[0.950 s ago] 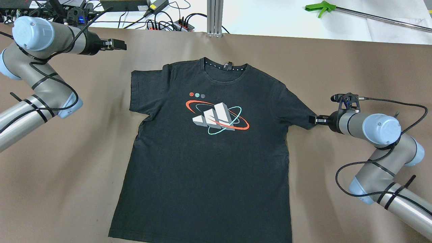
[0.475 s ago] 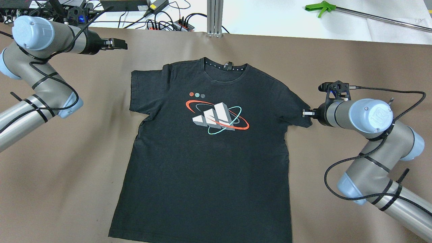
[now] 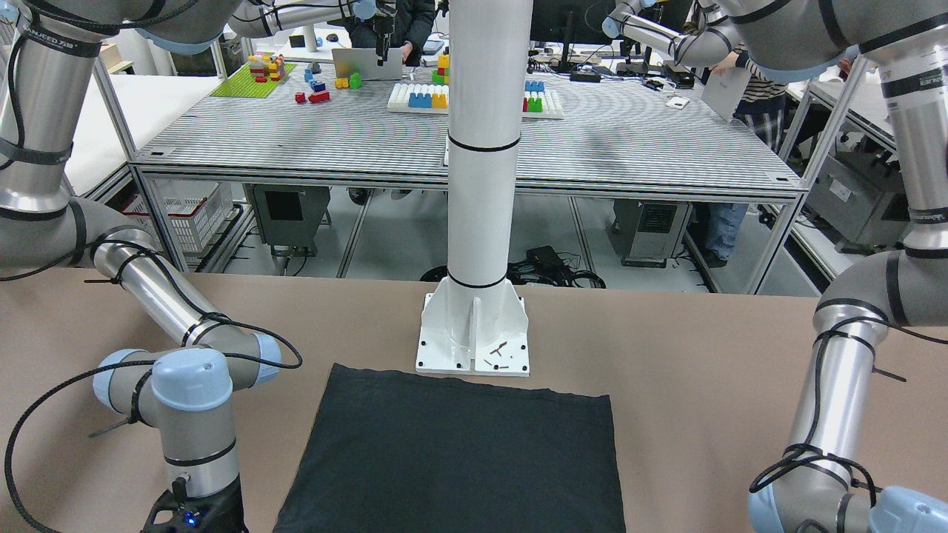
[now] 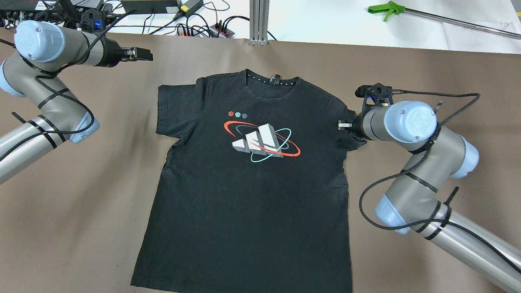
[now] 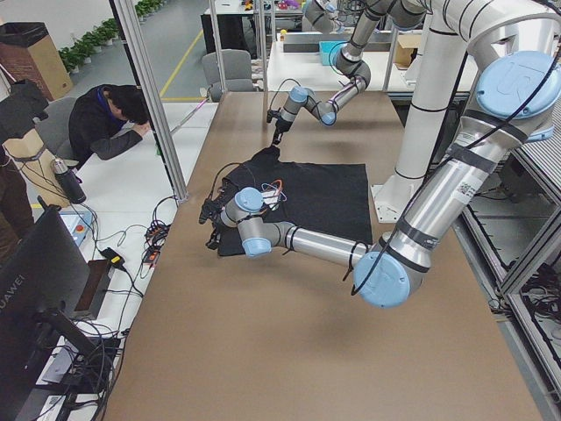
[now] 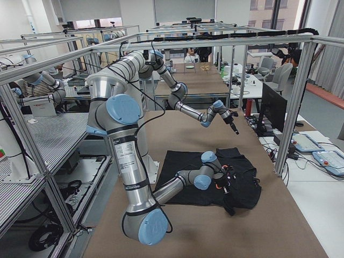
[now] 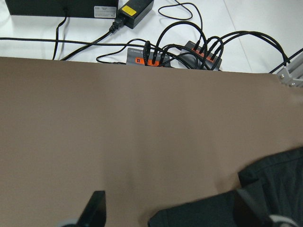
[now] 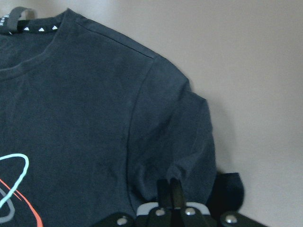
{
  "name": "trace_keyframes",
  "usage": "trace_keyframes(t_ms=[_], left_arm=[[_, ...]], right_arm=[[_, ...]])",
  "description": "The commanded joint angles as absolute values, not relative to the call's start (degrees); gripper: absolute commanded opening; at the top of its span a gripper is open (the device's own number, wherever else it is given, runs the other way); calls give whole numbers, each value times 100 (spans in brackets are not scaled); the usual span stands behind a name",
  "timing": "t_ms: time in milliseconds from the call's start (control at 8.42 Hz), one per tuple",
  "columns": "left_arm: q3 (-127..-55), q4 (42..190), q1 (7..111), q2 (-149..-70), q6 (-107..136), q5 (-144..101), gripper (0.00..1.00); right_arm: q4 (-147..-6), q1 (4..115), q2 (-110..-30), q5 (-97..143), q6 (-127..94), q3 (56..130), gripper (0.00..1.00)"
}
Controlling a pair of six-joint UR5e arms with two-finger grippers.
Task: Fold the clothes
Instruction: 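Grasp the sleeve nearest the right gripper and fold it inward over the shirt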
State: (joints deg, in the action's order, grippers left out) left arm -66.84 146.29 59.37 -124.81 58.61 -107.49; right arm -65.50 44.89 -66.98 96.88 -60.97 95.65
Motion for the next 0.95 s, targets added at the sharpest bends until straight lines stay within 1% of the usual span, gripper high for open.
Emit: trace_keyframes(t_ms=[0,238,356,475,594,713,832], left_arm=[[-6618,14634,5933,-12472,5836,-10740,95],[-6609,14625,5907,-12463,5845,-10592,95],[-6592,14625,5854,-12472,5845,-10573,95],[-6592,14625,5827,-12480,5845,-10486,95],[-6592,14625,5810,-12480,5853,-10433,95],[-6600,14625,5783,-12489,5854,-10424,95],[-6601,14634,5775,-12489,5854,-10424,95]], right_arm=[[-6566,4273,-5307,9328,-6765,8154,0],[-6513,3965,-4565,8380,-6846,7377,0],[-6495,3886,-4414,8263,-6847,7165,0],[-6382,3824,-4421,8210,-6847,7137,0],[-6355,3797,-4421,8113,-6847,7137,3],[-6354,3771,-4464,8095,-6829,7145,75],[-6302,3744,-4552,8086,-6820,7180,94]])
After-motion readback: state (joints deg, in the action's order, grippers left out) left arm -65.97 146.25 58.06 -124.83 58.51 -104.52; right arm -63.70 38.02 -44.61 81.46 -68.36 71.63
